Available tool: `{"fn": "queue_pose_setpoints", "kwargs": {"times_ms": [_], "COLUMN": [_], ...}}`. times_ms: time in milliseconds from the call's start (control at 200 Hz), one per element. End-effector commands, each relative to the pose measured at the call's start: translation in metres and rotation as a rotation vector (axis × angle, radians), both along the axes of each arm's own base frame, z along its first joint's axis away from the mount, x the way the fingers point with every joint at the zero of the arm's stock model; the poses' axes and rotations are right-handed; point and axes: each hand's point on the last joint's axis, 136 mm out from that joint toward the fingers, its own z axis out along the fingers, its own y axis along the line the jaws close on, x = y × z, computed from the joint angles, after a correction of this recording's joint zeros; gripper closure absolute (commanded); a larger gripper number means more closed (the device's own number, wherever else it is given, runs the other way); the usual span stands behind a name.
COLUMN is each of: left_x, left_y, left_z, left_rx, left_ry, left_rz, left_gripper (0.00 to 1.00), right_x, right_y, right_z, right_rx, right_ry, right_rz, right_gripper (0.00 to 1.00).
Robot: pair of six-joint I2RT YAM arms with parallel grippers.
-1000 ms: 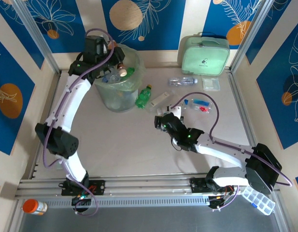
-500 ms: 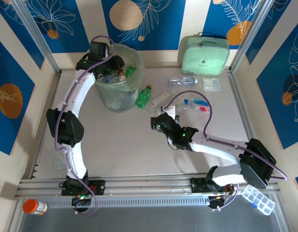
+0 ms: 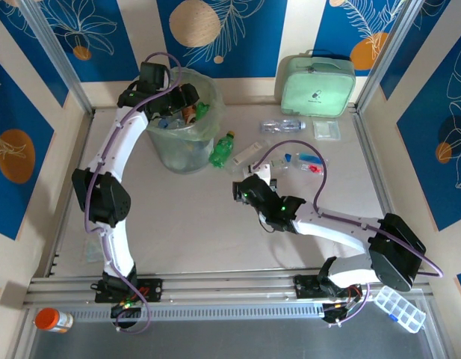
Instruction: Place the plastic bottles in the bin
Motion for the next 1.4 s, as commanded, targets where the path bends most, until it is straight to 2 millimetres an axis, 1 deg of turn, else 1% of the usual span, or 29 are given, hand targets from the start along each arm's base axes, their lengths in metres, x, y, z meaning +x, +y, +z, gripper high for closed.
{"fn": "queue_pose_setpoints", "kwargs": {"times_ms": [0,170,295,365,585,615,695,725,800,850,915,980,1040,1120,1205,1266,1346,1396], "left_x": [-0.01,-0.026,-0.038,-0.048,-0.09,-0.097,-0.117,-0.125,-0.147,-0.161,-0.178,-0.193,-0.202,-0.213,-0.224,-0.231,-0.237,-0.24], "left_y": [0.001,0.001,0.006,0.005,-0.015,-0.018,-0.03,-0.034,-0.05,-0.055,-0.061,-0.061,-0.062,-0.065,-0.072,-0.072,-0.073,-0.073], "left_z": [0.019,0.046,0.063,0.076,0.113,0.115,0.115,0.113,0.099,0.09,0.072,0.051,0.033,0.007,-0.024,-0.047,-0.061,-0.065], "left_rx": [0.037,0.058,0.061,0.06,0.034,0.033,0.046,0.059,0.104,0.115,0.088,0.064,0.055,0.109,0.127,0.126,0.136,0.124], "left_ry": [-0.033,-0.088,-0.124,-0.168,-0.279,-0.291,-0.309,-0.312,-0.31,-0.311,-0.306,-0.3,-0.307,-0.331,-0.333,-0.32,-0.35,-0.386], "left_rz": [-0.021,-0.026,-0.011,-0.015,-0.09,-0.098,-0.127,-0.136,-0.165,-0.166,-0.17,-0.16,-0.157,-0.179,-0.222,-0.238,-0.264,-0.274], "left_gripper": [0.18,0.18,0.18,0.18,0.18,0.18,0.19,0.19,0.19,0.2,0.21,0.22,0.23,0.23,0.23,0.23,0.24,0.23], "right_x": [0.004,0.003,0.002,0.002,-0.004,-0.003,-0.003,-0.002,-0.002,-0.001,0.0,0.0,0.0,0.0,0.0,0.001,0.001,0.003], "right_y": [0.004,0.0,-0.002,-0.006,-0.017,-0.019,-0.022,-0.023,-0.025,-0.026,-0.029,-0.033,-0.037,-0.045,-0.056,-0.063,-0.067,-0.071], "right_z": [0.015,0.02,0.022,0.026,0.037,0.037,0.037,0.037,0.035,0.034,0.034,0.034,0.034,0.034,0.035,0.034,0.03,0.029], "right_rx": [0.012,0.024,0.026,0.037,0.114,0.117,0.123,0.125,0.124,0.126,0.122,0.124,0.132,0.146,0.159,0.177,0.201,0.206], "right_ry": [-0.036,-0.057,-0.065,-0.079,-0.132,-0.132,-0.129,-0.127,-0.117,-0.112,-0.111,-0.112,-0.116,-0.129,-0.147,-0.141,-0.128,-0.121], "right_rz": [-0.007,-0.013,-0.023,-0.037,-0.035,-0.039,-0.049,-0.054,-0.065,-0.076,-0.095,-0.113,-0.134,-0.169,-0.215,-0.235,-0.247,-0.267], "right_gripper": [0.17,0.17,0.17,0.17,0.18,0.18,0.18,0.18,0.18,0.18,0.18,0.18,0.18,0.19,0.2,0.2,0.2,0.2]}}
